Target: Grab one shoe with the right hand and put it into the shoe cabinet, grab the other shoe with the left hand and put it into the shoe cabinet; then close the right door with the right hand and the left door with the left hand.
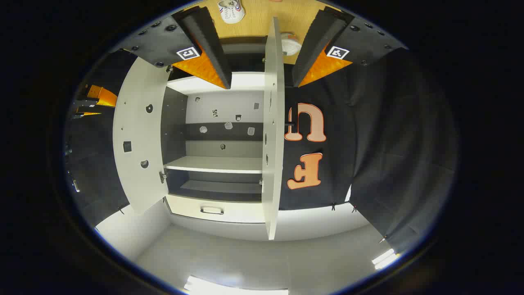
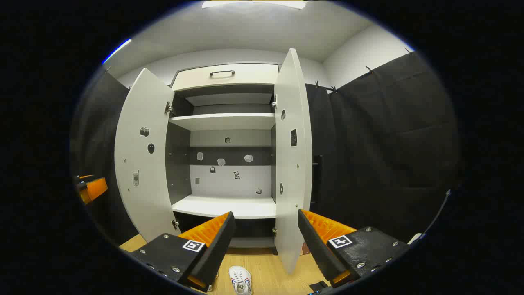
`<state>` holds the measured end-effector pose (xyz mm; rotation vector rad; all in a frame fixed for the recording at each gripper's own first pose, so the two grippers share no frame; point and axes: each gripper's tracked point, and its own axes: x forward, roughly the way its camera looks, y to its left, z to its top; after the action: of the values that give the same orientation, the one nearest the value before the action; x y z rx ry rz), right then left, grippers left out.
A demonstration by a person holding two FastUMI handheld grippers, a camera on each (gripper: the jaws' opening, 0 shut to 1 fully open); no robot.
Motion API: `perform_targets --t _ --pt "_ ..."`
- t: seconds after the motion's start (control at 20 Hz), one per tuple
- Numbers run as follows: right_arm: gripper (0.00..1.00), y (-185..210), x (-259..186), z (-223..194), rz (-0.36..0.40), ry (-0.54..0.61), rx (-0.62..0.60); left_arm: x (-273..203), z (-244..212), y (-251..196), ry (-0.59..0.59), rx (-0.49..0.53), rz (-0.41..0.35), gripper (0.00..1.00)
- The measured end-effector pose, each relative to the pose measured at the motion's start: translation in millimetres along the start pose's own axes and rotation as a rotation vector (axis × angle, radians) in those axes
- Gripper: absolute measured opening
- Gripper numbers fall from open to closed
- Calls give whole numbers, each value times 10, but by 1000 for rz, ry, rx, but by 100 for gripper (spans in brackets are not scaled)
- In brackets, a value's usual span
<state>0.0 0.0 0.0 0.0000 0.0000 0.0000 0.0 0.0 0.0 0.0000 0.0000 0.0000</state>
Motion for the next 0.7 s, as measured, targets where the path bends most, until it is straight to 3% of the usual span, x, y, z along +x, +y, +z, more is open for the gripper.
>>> perform_targets --t 0.55,0.7 --pt "94 45 117 -51 16 13 -13 59 -65 -34 18 7 9 99" --pt "94 88 135 -75 26 16 -18 81 -82 -33 20 8 7 94"
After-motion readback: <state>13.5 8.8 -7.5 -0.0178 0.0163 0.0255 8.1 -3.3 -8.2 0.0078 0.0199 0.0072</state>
